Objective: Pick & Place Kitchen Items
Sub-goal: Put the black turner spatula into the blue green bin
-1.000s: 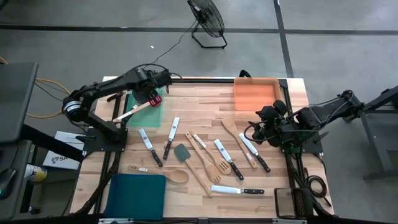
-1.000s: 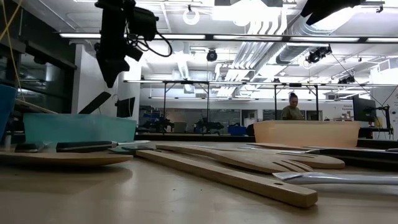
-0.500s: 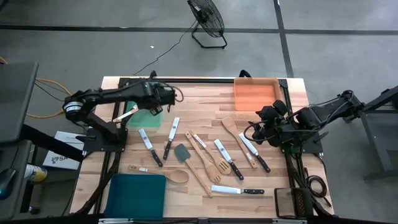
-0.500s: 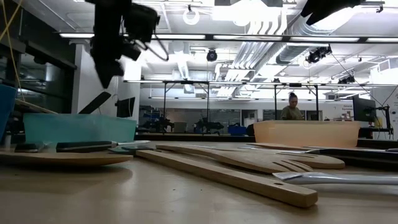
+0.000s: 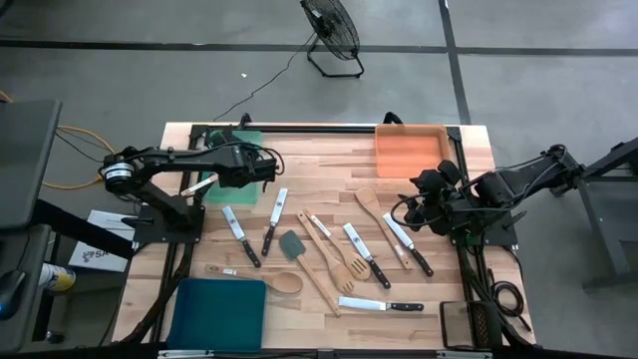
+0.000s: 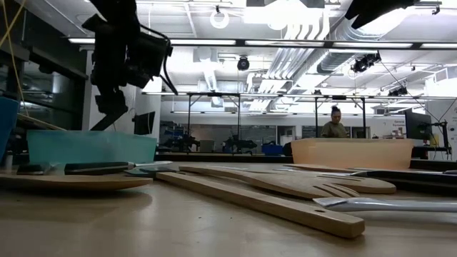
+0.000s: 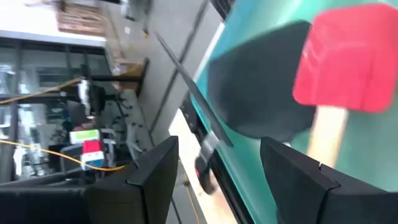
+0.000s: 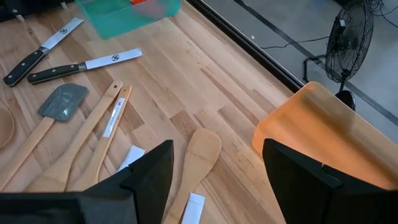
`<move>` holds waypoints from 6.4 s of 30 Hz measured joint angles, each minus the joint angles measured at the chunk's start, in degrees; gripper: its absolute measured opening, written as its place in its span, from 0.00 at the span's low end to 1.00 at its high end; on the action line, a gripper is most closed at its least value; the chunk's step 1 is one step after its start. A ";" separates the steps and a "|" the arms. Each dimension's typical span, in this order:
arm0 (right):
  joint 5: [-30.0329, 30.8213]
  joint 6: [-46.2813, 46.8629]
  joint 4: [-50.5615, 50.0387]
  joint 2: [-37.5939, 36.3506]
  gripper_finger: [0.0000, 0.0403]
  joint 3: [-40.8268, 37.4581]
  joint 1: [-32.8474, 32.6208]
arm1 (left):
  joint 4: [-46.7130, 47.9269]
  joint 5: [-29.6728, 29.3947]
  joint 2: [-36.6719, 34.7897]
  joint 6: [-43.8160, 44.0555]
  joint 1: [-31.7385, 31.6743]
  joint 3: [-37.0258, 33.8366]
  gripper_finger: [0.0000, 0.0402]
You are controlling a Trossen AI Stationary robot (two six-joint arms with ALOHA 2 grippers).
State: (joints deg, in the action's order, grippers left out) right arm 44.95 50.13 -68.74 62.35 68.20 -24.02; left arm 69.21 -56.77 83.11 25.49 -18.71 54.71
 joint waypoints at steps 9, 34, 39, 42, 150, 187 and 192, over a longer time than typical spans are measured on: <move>-0.02 -0.24 -0.01 0.00 0.59 0.00 0.01 | -3.68 -1.90 0.00 -0.13 -0.05 -0.80 0.55; 0.00 -0.42 0.01 0.00 0.59 0.00 0.00 | -2.75 -3.26 -0.02 5.16 -0.07 -5.36 0.55; 0.03 -0.40 0.03 0.00 0.59 0.00 -0.01 | -5.23 -8.27 -0.02 4.95 -0.07 -7.09 0.55; 0.04 -0.42 0.07 0.00 0.59 0.00 0.01 | -6.65 -8.81 -0.02 4.88 -0.07 -7.11 0.55; 4.62 0.61 -11.45 0.00 0.59 -0.02 0.01 | -16.75 -5.33 -16.04 4.89 16.68 -9.67 0.62; 3.45 2.77 -11.66 0.00 0.59 -0.02 0.01 | -43.72 -2.45 -11.58 -8.30 -15.33 -18.83 0.62; 3.02 2.87 -11.62 0.00 0.59 -0.02 0.01 | -43.17 2.28 -11.58 -8.76 -18.66 -18.83 0.62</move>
State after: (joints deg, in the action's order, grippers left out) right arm 47.97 53.00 -80.36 62.35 68.18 -24.01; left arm 26.05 -54.49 71.53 16.73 -37.37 35.88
